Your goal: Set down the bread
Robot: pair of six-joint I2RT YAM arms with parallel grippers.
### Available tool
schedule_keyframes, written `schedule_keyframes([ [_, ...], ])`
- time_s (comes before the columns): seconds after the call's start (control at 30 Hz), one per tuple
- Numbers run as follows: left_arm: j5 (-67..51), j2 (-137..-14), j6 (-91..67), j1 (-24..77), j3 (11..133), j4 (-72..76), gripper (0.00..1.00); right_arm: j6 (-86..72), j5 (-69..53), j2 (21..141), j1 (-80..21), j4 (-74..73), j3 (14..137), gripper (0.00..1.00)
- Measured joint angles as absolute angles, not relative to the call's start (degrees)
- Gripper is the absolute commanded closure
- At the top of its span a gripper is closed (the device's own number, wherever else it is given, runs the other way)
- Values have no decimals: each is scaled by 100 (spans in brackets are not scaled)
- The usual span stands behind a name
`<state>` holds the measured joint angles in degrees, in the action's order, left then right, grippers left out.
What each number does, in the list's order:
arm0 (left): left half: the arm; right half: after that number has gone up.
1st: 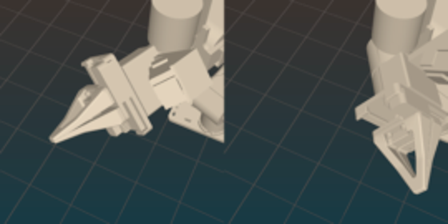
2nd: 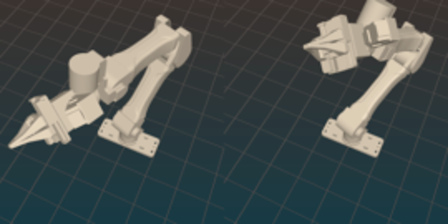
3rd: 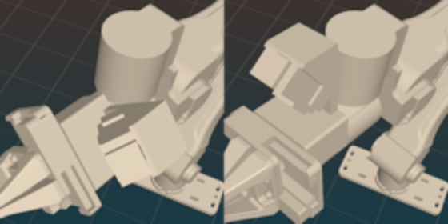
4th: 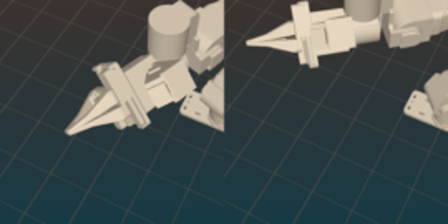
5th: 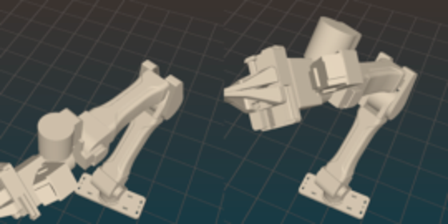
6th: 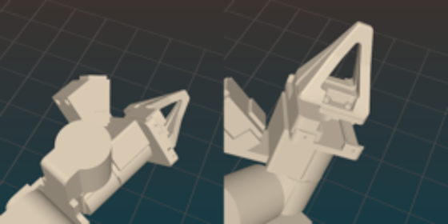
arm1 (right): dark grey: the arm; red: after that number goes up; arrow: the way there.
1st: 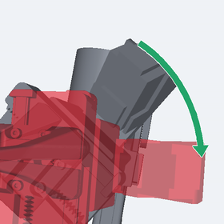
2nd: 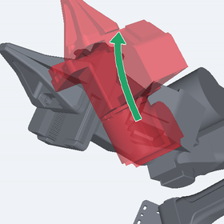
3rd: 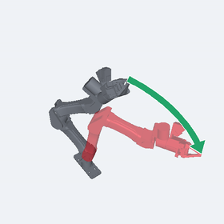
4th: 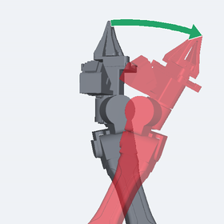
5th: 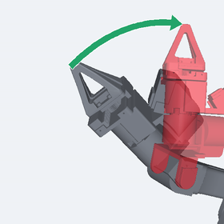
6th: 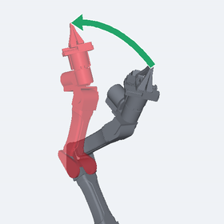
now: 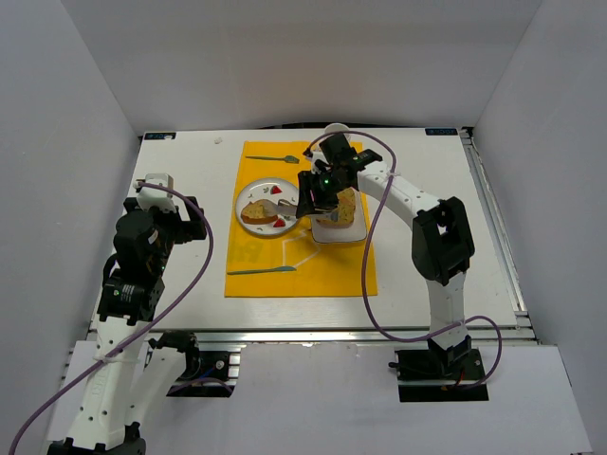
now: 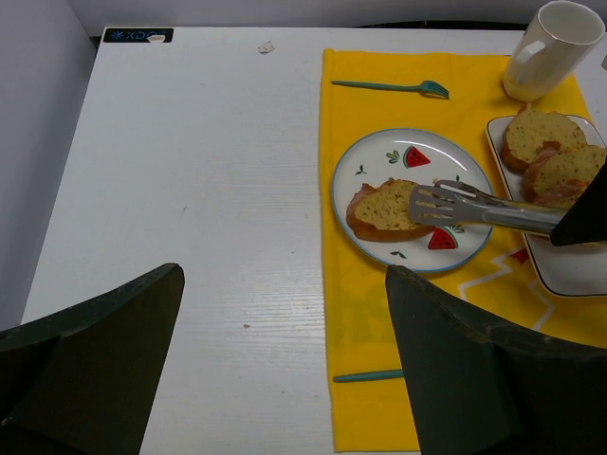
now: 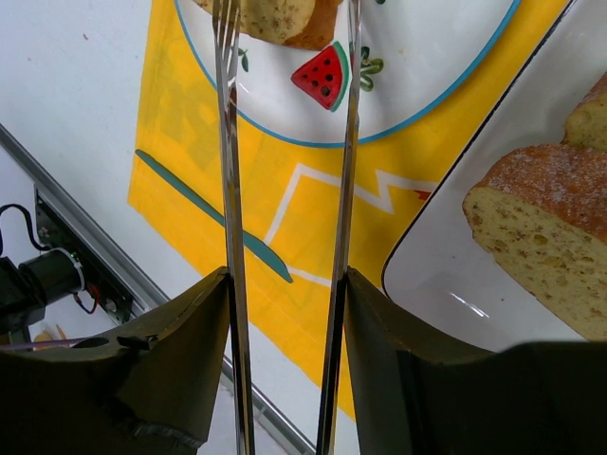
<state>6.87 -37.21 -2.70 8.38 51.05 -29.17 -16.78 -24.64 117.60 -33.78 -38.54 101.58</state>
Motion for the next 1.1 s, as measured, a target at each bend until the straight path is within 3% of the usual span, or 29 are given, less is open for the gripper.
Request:
schedule_keyframes([
  [0.57, 687, -3612, -303, 838, 5105, -2978, 2, -1629, -1697, 11251, -3378, -3959, 10158, 45],
  [0.77, 679, -3529, -338, 838, 5105, -2971, 2, -1592, -972, 10309, -3323, -4027, 9950, 47],
  [1.1, 552, -3524, -368, 838, 5103, -2950, 2, -1428, -189, 8451, -2766, -4329, 8418, 44],
])
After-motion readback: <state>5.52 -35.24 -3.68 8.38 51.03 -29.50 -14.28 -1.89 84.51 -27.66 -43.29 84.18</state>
